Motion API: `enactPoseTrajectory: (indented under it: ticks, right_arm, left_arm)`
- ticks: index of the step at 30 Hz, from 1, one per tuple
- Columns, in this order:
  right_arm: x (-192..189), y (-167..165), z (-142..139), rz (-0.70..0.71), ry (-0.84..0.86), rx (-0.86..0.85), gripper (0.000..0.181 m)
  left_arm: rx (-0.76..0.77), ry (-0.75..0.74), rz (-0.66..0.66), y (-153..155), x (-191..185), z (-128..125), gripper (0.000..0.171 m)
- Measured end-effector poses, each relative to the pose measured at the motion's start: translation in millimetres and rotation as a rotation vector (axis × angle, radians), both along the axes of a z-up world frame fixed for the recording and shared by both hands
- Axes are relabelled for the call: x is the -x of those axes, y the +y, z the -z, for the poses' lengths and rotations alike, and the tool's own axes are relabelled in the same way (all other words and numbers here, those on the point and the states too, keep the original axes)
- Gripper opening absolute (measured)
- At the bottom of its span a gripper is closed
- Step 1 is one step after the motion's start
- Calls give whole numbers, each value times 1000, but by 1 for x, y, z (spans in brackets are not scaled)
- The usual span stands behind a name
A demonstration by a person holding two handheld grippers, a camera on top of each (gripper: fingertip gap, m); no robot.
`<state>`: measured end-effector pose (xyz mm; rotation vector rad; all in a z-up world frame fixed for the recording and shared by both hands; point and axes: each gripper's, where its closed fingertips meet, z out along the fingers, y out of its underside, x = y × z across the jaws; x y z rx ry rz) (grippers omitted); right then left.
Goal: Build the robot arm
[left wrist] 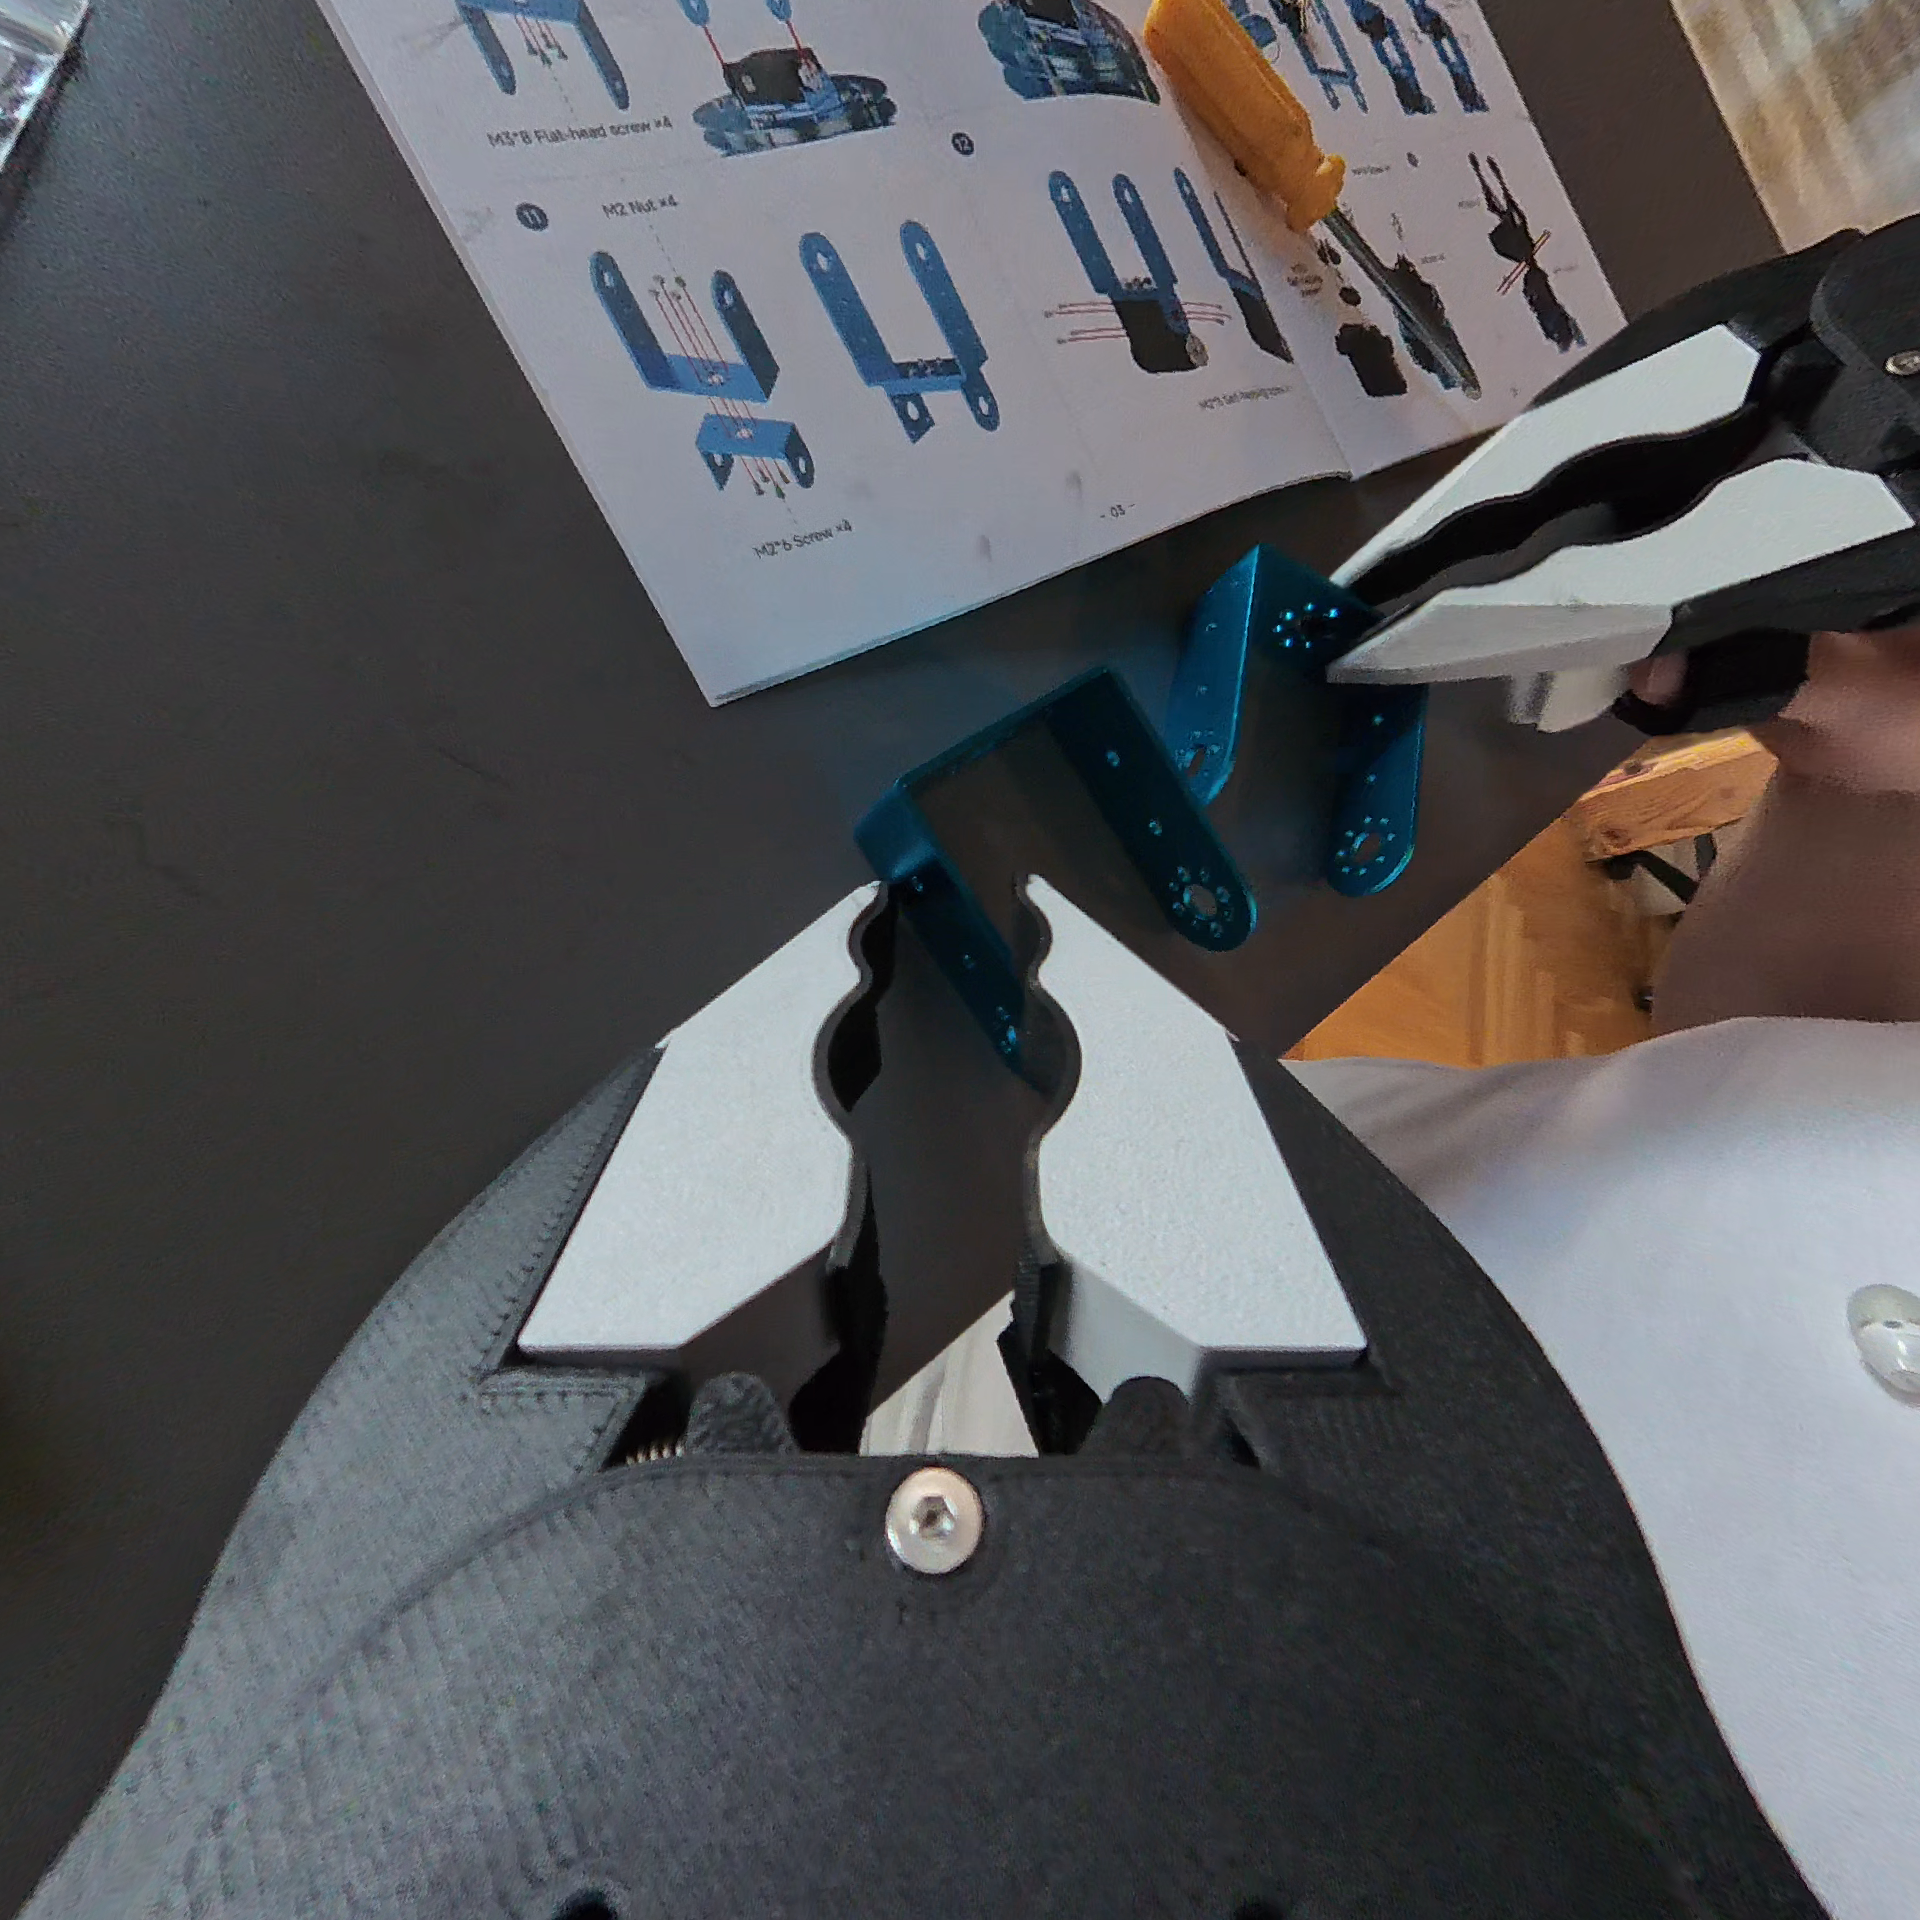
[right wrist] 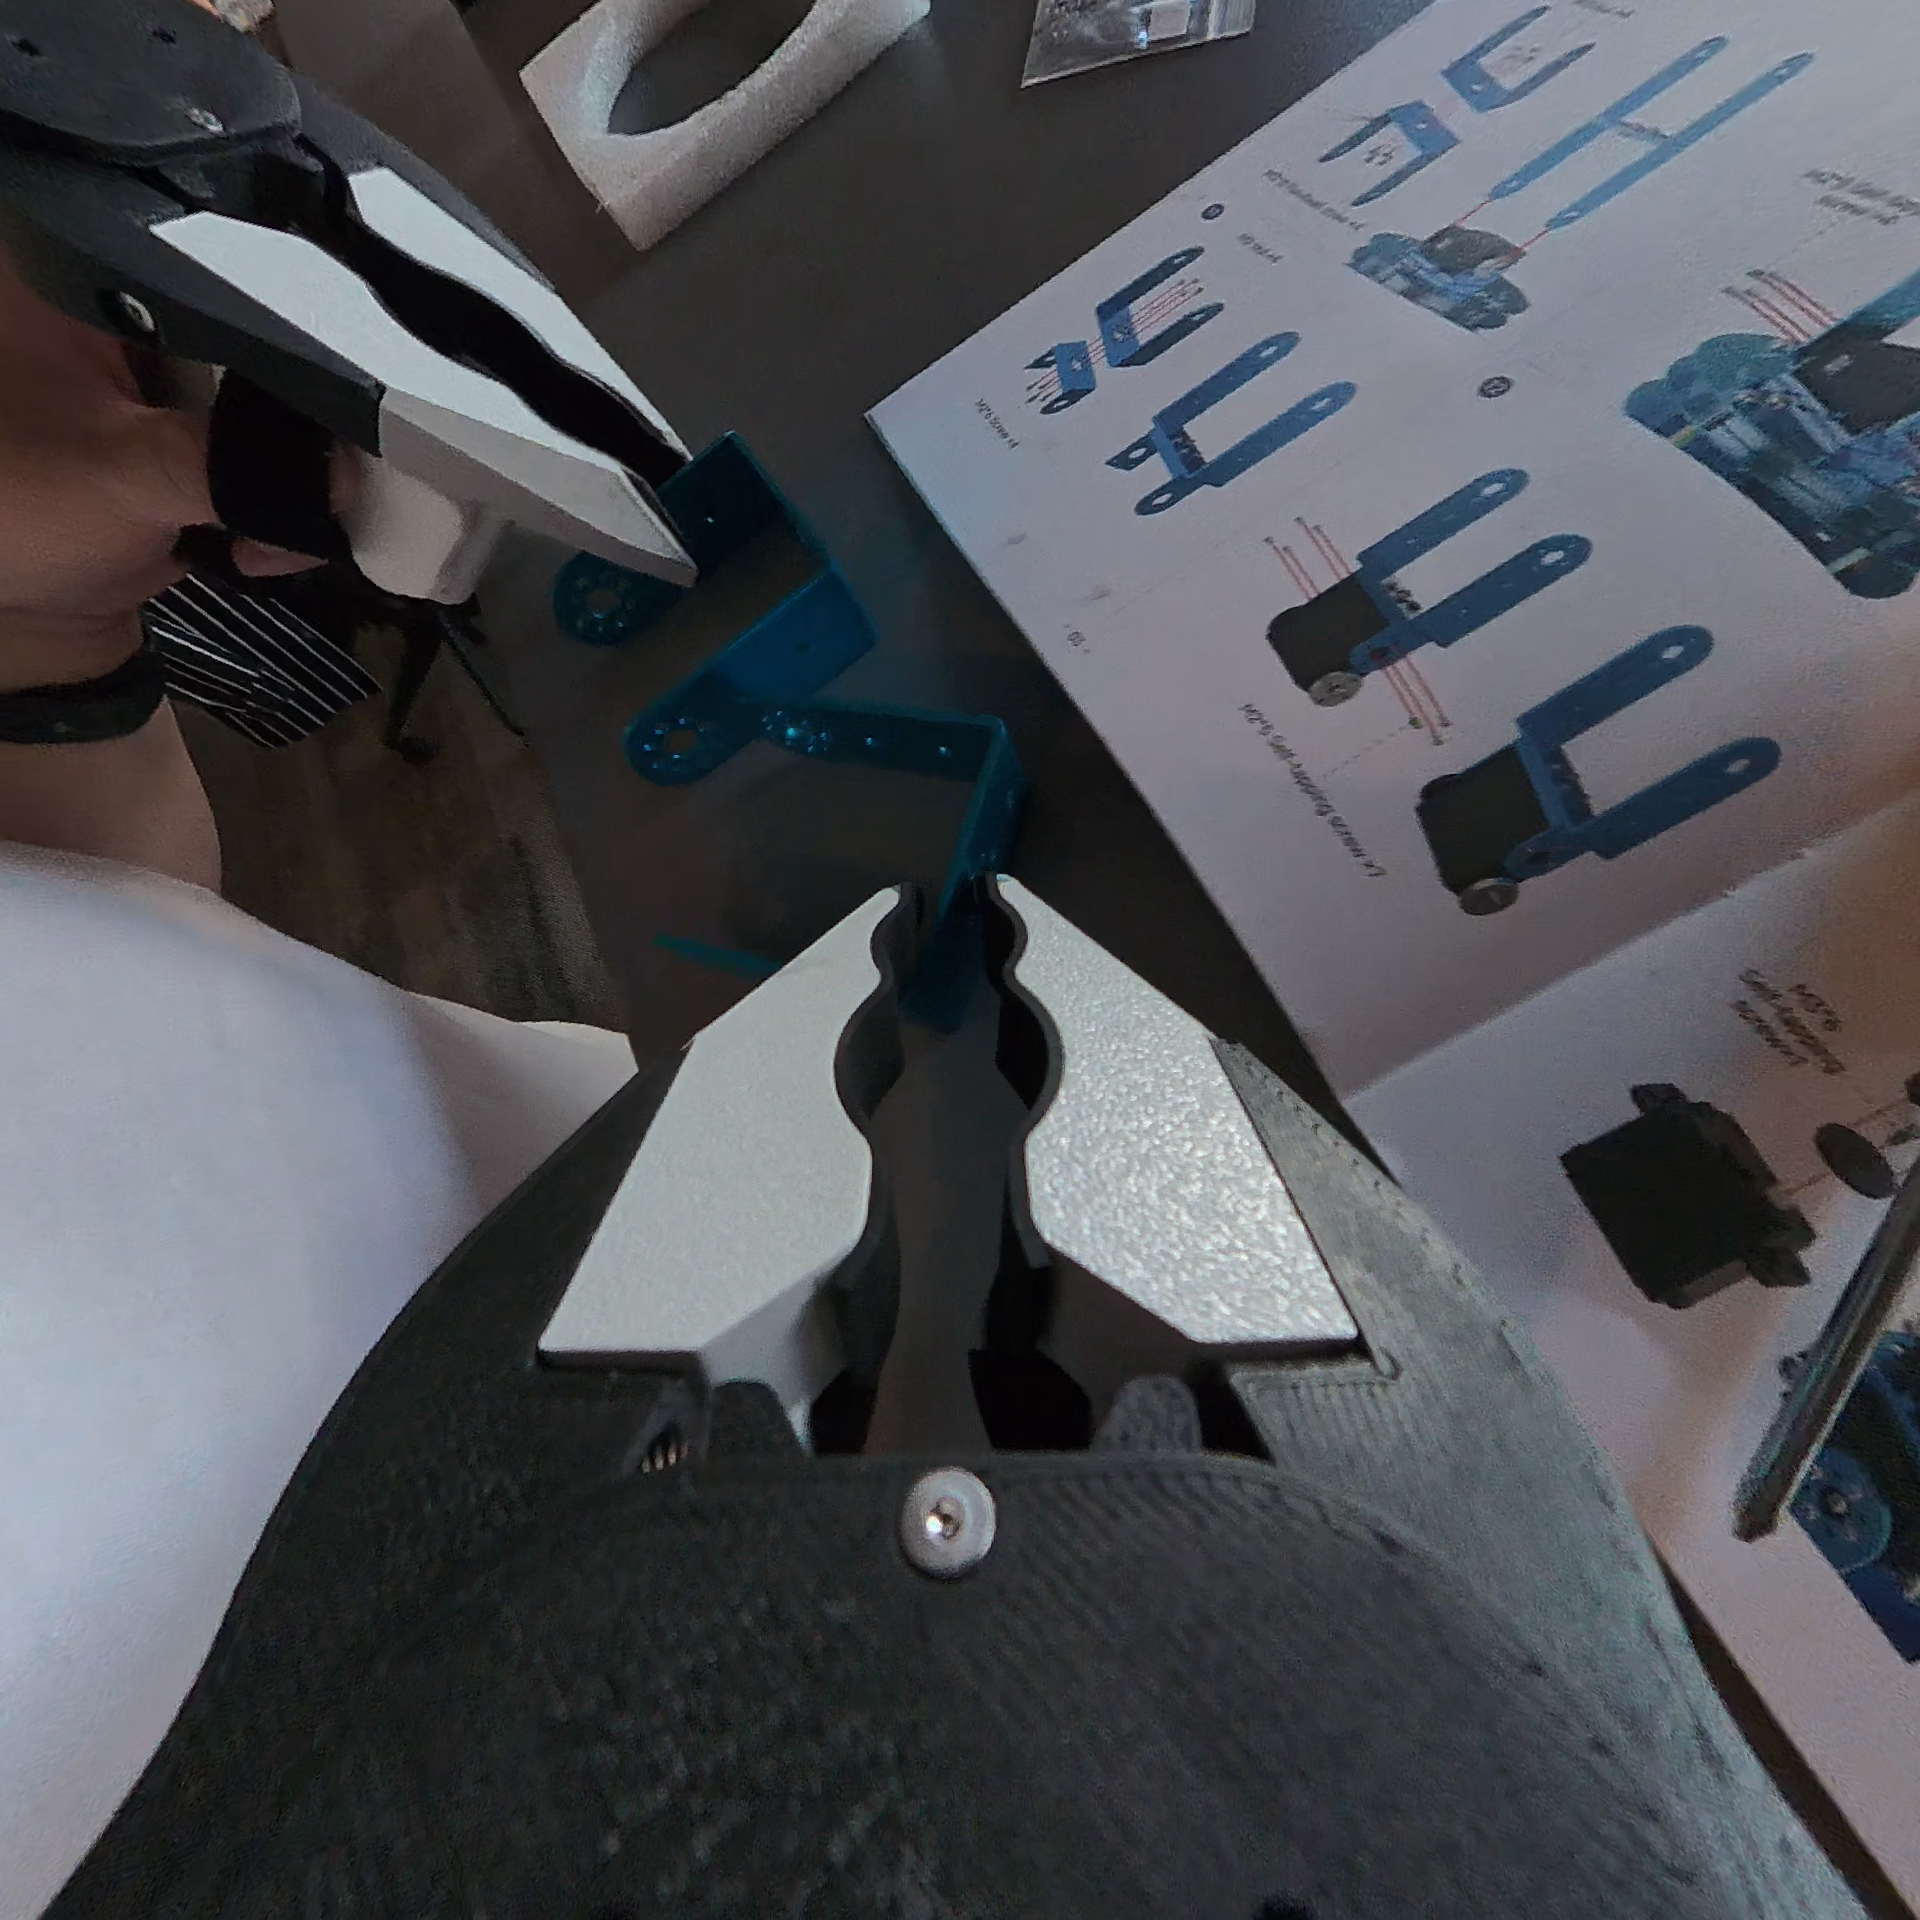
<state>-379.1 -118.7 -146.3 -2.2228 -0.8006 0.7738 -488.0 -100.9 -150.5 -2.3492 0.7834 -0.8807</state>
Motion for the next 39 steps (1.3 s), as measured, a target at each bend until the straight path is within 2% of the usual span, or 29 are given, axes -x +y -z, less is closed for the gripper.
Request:
enactPoseTrajectory:
  ticks: [5, 7, 8, 10, 14, 16, 19, 23, 26, 29, 31, 33, 39]
  right_arm:
    - [0, 1, -3, -108, 69, -11, 9]
    - [-3, -1, -3, -139, 100, 9, 19]
    - [-7, 1, -5, -129, 116, 14, 26]
    - [-17, 2, -14, -87, 150, -10, 25]
    - [-46, 4, -30, 111, 149, -50, 25]
    - [-42, -10, -30, 106, 124, -50, 24]
    - [-27, -23, -21, 102, 63, -40, 36]
    - [-4, -18, -23, 137, 150, -78, 65]
    - [12, -22, -19, 71, 115, -150, 76]
    - [7, -22, -5, 53, -30, -227, 76]
    - [9, -25, -11, 39, -10, -262, 67]
    - [7, -27, -10, 33, -20, -265, 67]
    - [11, -33, -1, -10, -77, -250, 68]
  left_arm:
    - [30, -73, -2, 8, -3, -2, 14]
    - [63, -105, 13, 9, -7, -2, 13]
    - [70, -109, 20, 9, -8, -2, 13]
    - [56, -96, 23, 9, -6, -2, 14]
    - [36, -99, 23, 6, 3, -2, 17]
    - [38, -113, 23, 4, 6, -2, 15]
    - [22, -119, -14, 10, 12, -3, 10]
    - [8, -121, -61, 20, 19, -3, 7]
    - [-13, -115, -114, 30, 25, -3, 5]
    - [-15, -151, -143, 33, 28, -8, 13]
    - [-1, -216, -131, 28, 28, -17, 19]
    - [5, -248, -115, 22, 31, -21, 19]
    - [-9, -232, -67, 6, 44, -14, 17]
